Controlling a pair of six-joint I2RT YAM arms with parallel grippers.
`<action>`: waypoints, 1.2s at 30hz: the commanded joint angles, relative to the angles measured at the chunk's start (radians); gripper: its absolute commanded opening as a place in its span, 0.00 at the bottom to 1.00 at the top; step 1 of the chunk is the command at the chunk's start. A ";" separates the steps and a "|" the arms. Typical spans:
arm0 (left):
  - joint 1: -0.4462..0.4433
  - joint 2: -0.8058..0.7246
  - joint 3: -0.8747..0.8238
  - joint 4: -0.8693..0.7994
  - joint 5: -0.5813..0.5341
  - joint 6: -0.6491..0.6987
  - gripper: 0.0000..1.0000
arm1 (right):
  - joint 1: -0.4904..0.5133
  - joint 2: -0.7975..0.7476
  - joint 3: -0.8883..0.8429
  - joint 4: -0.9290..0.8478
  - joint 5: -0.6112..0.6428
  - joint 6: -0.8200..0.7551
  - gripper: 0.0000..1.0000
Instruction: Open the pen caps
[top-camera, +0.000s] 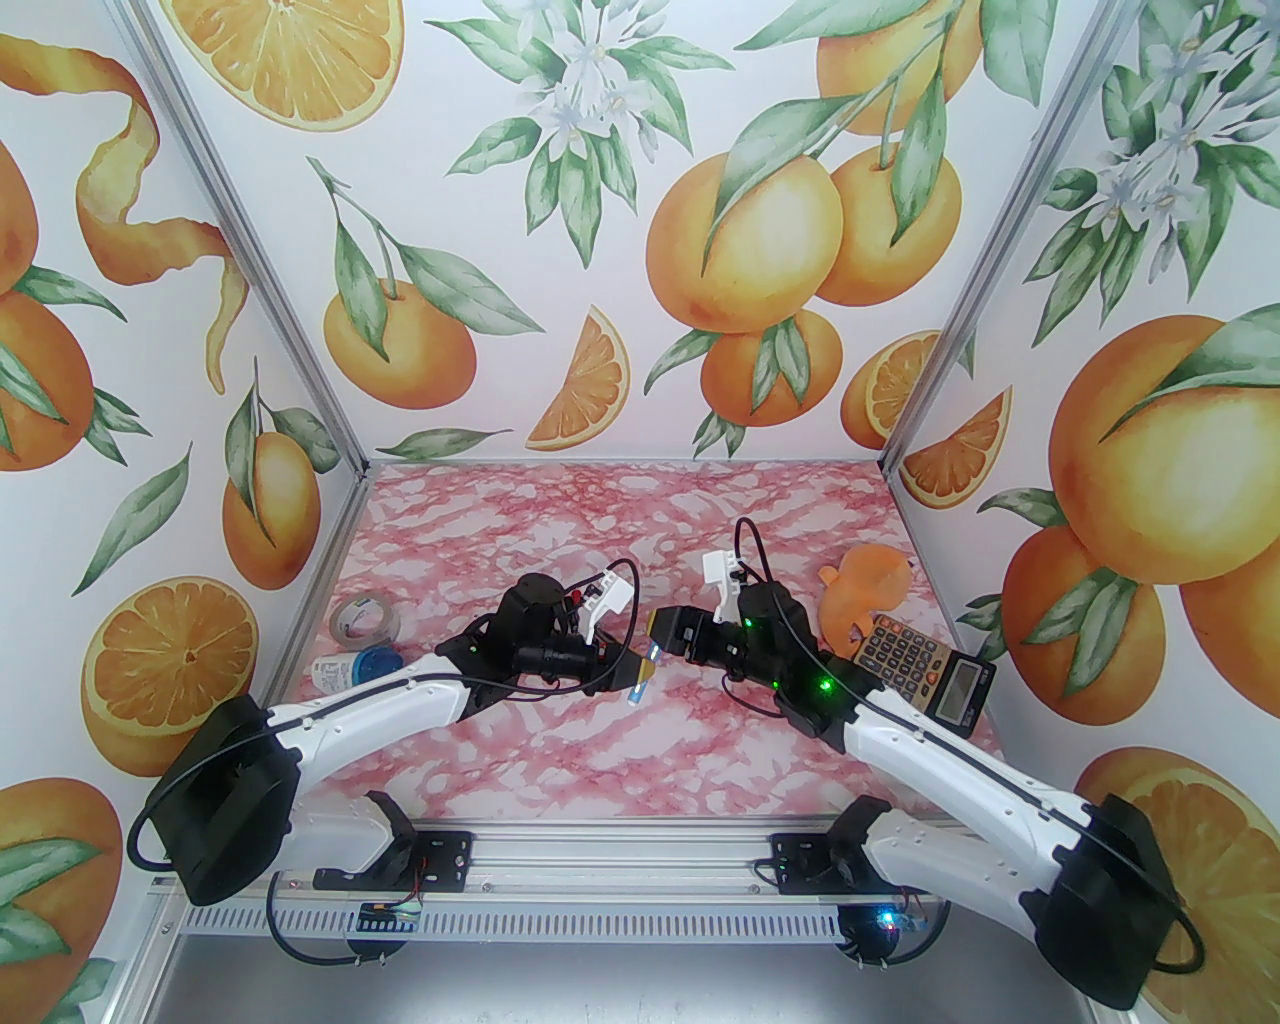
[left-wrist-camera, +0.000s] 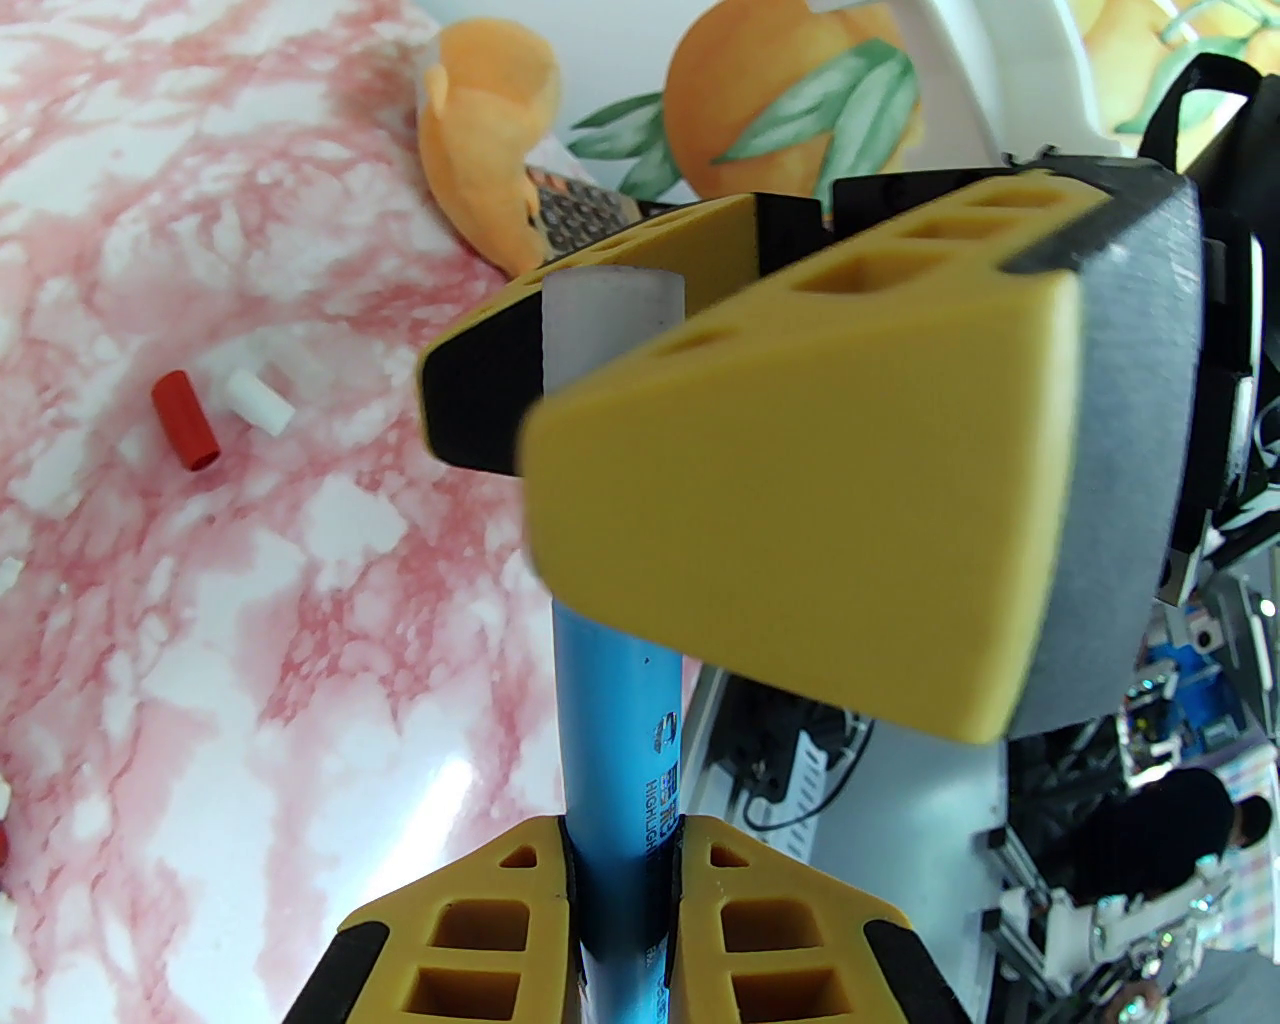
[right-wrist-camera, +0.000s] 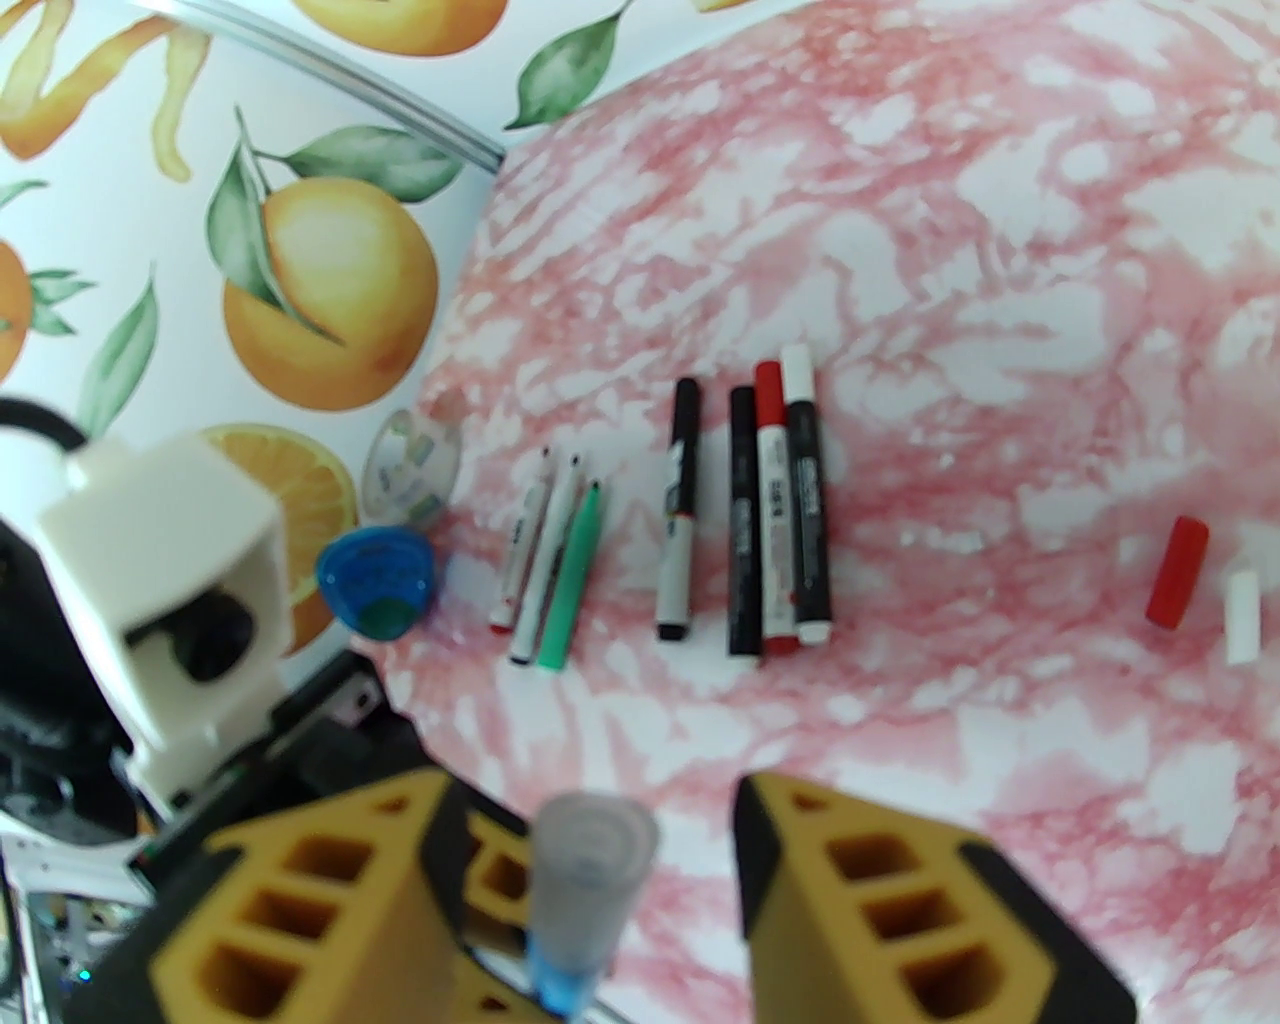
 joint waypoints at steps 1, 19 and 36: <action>-0.007 0.012 0.040 0.064 0.048 -0.013 0.15 | -0.010 0.008 0.016 0.049 -0.029 0.013 0.45; -0.023 0.039 0.047 0.072 0.076 -0.013 0.15 | -0.018 0.006 0.020 0.039 -0.029 0.007 0.26; -0.045 0.039 0.014 0.169 0.038 -0.066 0.33 | -0.018 -0.008 0.020 0.058 -0.032 0.042 0.14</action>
